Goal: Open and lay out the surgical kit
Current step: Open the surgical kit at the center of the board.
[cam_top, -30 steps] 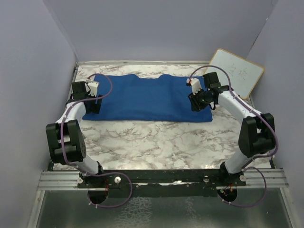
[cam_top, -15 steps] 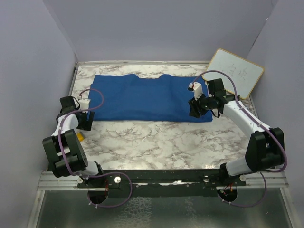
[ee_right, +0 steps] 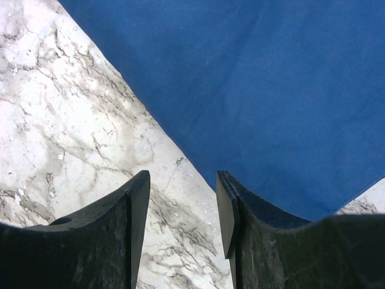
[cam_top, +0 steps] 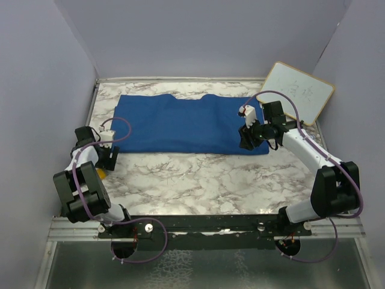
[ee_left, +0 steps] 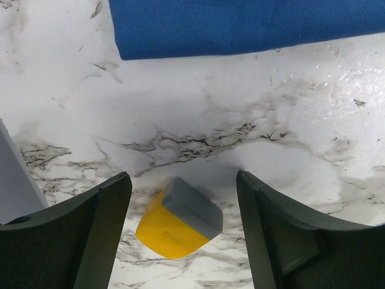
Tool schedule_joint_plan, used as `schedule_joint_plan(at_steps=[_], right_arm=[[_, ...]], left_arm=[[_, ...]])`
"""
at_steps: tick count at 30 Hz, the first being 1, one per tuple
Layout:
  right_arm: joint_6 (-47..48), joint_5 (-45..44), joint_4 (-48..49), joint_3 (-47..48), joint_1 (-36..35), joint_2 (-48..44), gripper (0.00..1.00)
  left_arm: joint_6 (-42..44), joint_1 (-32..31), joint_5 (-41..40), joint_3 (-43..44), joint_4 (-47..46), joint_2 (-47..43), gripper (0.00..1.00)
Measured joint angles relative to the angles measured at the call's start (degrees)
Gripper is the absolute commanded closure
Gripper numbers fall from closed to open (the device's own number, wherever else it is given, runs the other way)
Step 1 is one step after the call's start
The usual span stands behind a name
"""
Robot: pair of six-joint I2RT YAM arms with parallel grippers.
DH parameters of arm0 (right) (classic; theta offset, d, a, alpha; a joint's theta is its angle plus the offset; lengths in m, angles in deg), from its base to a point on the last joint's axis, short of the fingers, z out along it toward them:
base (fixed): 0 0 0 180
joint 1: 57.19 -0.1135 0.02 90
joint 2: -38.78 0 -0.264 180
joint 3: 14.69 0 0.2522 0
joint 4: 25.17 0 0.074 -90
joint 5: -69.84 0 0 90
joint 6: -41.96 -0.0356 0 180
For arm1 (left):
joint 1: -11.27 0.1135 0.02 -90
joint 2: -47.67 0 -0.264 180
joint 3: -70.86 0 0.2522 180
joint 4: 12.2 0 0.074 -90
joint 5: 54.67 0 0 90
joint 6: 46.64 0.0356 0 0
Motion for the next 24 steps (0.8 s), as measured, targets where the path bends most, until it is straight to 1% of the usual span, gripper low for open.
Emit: schedule_joint_plan(at_steps=[4, 9, 17, 24], right_arm=[[0.0, -0.02, 0.15, -0.09, 0.0, 0.0, 0.52], [0.0, -0.02, 0.42, -0.28, 0.0, 0.0, 0.52], [0.0, -0.02, 0.59, -0.48, 0.0, 0.0, 0.53], [0.0, -0.02, 0.63, -0.48, 0.0, 0.0, 0.53]], left_arm=[[0.33, 0.35, 0.15, -0.04, 0.0, 0.04, 0.36], [1.7, 1.81, 0.2, -0.35, -0.46, 0.0, 0.41], [6.05, 7.63, -0.02, -0.9, -1.2, -0.33, 0.5], [9.33, 11.04, -0.31, -0.98, -1.2, -0.33, 0.53]])
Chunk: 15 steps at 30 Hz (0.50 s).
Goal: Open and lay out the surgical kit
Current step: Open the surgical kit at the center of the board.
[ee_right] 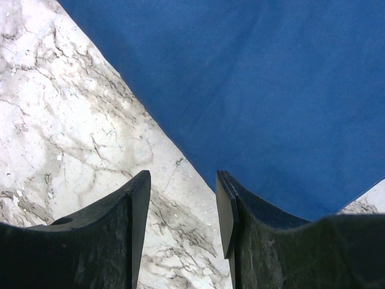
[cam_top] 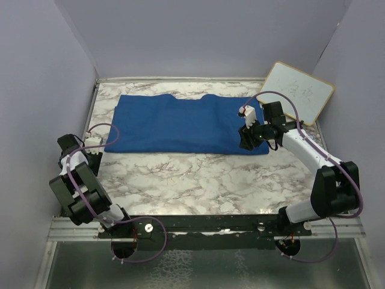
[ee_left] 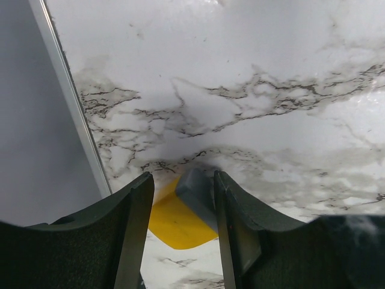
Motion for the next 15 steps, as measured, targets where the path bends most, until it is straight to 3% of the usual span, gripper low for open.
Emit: schedule_joint_plan(at_steps=[5, 10, 15], right_arm=[[0.0, 0.0, 0.09, 0.0, 0.0, 0.0, 0.53], [0.0, -0.02, 0.11, 0.0, 0.0, 0.0, 0.53], [-0.02, -0.02, 0.13, -0.09, 0.0, -0.68, 0.53]], left_arm=[[1.68, 1.88, -0.13, 0.0, 0.02, 0.0, 0.52], [2.4, 2.71, 0.59, 0.0, 0.48, -0.35, 0.43], [0.81, 2.86, 6.45, 1.22, 3.78, -1.62, 0.35]])
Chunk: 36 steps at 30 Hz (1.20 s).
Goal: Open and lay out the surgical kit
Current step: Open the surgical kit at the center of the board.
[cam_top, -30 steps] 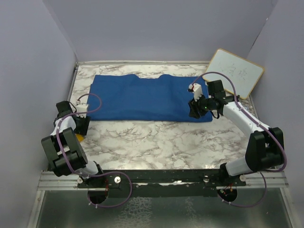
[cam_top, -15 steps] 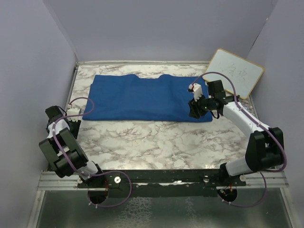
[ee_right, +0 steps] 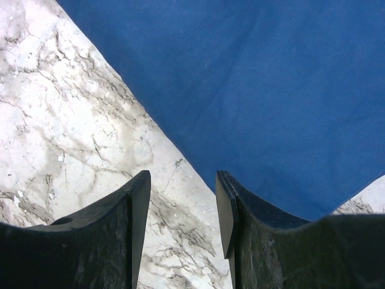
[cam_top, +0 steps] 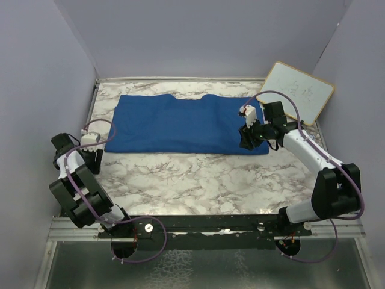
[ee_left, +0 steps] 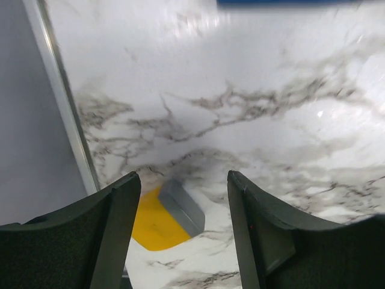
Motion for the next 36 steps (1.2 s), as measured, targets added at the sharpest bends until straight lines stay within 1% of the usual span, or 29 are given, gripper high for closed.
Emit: schedule_joint_plan(at_steps=[6, 11, 16, 21, 24, 28, 36], right_arm=[[-0.02, 0.0, 0.07, 0.0, 0.0, -1.03, 0.52], [-0.24, -0.42, 0.46, -0.02, 0.0, -2.51, 0.52], [-0.59, -1.05, 1.29, -0.02, 0.2, -4.26, 0.52], [-0.85, -1.9, 1.97, -0.04, 0.37, -4.66, 0.52], [-1.09, -2.38, 2.19, -0.31, 0.37, -4.66, 0.52], [-1.46, -2.78, 2.29, -0.52, 0.39, -4.66, 0.52], [-1.68, -2.84, 2.97, -1.05, 0.76, -4.92, 0.52]], left_arm=[[-6.95, -1.4, 9.42, 8.94, 1.25, 0.09, 0.31], [-14.53, -5.49, 14.05, 16.94, -0.15, 3.02, 0.28], [-20.92, -12.33, 13.64, 21.31, -3.32, 7.13, 0.25], [-26.16, -19.21, 11.63, 26.05, -6.12, 12.0, 0.24], [-28.15, -21.97, 10.36, 29.49, -7.26, 15.67, 0.24], [-29.99, -24.74, 8.98, 33.24, -8.37, 20.98, 0.24], [-31.95, -27.61, 8.17, 41.81, -8.48, 29.86, 0.27]])
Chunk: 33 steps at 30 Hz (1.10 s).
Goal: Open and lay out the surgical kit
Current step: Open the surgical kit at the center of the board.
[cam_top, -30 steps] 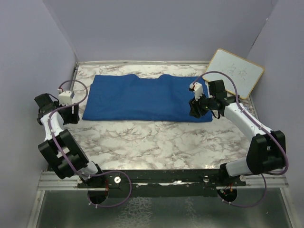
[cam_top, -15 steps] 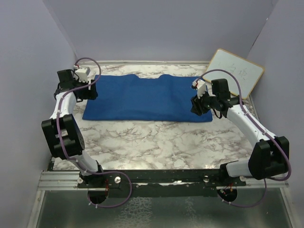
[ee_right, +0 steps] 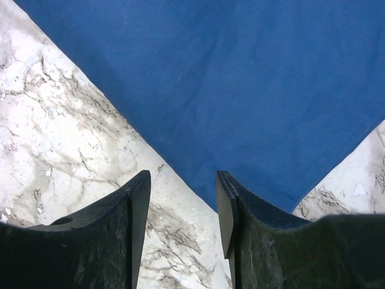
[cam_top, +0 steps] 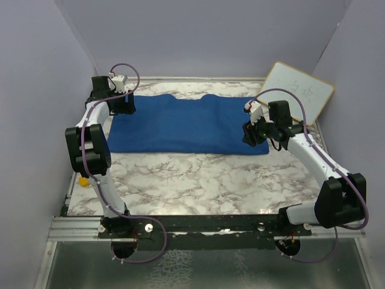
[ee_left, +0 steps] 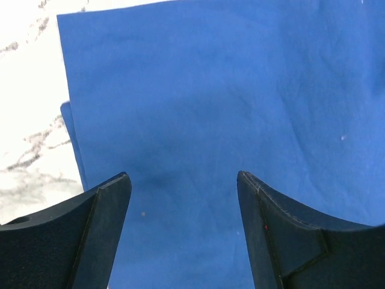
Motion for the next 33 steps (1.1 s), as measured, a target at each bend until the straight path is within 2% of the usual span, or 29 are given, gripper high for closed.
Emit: schedule_joint_plan(at_steps=[11, 26, 33], right_arm=[[-0.04, -0.76, 0.48, -0.35, 0.33, 0.46, 0.52], [-0.04, -1.22, 0.52, -0.9, 1.05, 2.1, 0.53], [-0.04, -1.55, 0.5, -0.9, 1.11, 2.58, 0.53]], left_arm=[[-2.78, -1.38, -3.39, 14.93, -0.02, 11.02, 0.33], [-5.95, -1.38, -11.58, 35.93, 0.2, 29.22, 0.32], [-5.99, -1.38, -14.64, 41.53, 1.29, 34.8, 0.31]])
